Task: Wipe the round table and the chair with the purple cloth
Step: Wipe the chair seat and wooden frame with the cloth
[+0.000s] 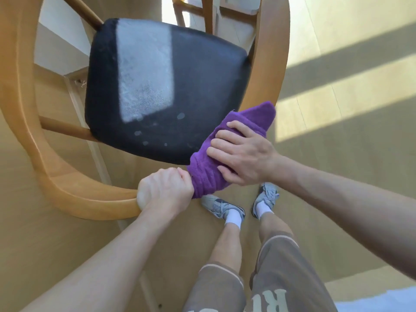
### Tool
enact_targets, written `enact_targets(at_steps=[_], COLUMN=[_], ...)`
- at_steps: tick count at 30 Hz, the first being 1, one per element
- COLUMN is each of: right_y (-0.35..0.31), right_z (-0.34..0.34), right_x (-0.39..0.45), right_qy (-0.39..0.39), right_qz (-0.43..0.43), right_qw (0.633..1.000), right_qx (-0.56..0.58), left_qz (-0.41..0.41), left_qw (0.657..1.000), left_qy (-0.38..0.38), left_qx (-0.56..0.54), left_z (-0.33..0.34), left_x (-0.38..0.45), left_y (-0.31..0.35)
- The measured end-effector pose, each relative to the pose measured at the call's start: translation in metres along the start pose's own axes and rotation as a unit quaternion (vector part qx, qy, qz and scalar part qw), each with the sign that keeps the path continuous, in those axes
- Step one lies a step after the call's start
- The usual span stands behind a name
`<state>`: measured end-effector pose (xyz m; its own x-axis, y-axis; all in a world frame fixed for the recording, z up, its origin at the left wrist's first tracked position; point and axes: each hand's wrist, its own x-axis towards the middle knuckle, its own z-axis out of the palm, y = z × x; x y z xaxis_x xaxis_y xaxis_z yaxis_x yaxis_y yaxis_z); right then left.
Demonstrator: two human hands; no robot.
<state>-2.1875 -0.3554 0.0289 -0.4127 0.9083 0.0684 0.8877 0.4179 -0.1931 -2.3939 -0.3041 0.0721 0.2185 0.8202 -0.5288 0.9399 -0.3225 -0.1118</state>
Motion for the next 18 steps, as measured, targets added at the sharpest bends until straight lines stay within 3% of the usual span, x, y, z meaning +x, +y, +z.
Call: enact_targets(at_steps=[2,4,8,11,13,15,18], right_y=[0.035,0.050,0.021,-0.024,-0.045,-0.054,-0.041], right_z=[-0.012,-0.018,-0.008,0.001,0.006,0.011,0.013], right_x=[0.009,0.017,0.008,0.016,0.023,0.020,0.007], right_qy=[-0.069,-0.096,0.056,0.176,0.188,0.157,0.106], right_qz=[-0.062,-0.031,0.185,0.360,0.410,0.390,0.271], right_qw=[0.996,0.995,0.981,0.910,0.886,0.903,0.956], right_qx=[-0.005,-0.023,0.028,0.108,0.112,0.092,0.042], left_qz=[-0.003,-0.005,-0.001,-0.005,-0.004,-0.002,0.001], left_qw=[1.000,1.000,1.000,1.000,1.000,1.000,0.999], left_qy=[0.009,0.020,0.021,0.016,0.015,0.020,0.034], left_qx=[0.005,0.014,0.023,0.024,0.017,0.008,0.003], left_z=[0.001,0.003,0.005,0.006,0.007,0.008,0.010], left_x=[0.000,-0.001,-0.002,0.000,0.000,-0.001,0.000], left_y=[0.000,0.000,-0.001,-0.001,-0.002,-0.002,-0.003])
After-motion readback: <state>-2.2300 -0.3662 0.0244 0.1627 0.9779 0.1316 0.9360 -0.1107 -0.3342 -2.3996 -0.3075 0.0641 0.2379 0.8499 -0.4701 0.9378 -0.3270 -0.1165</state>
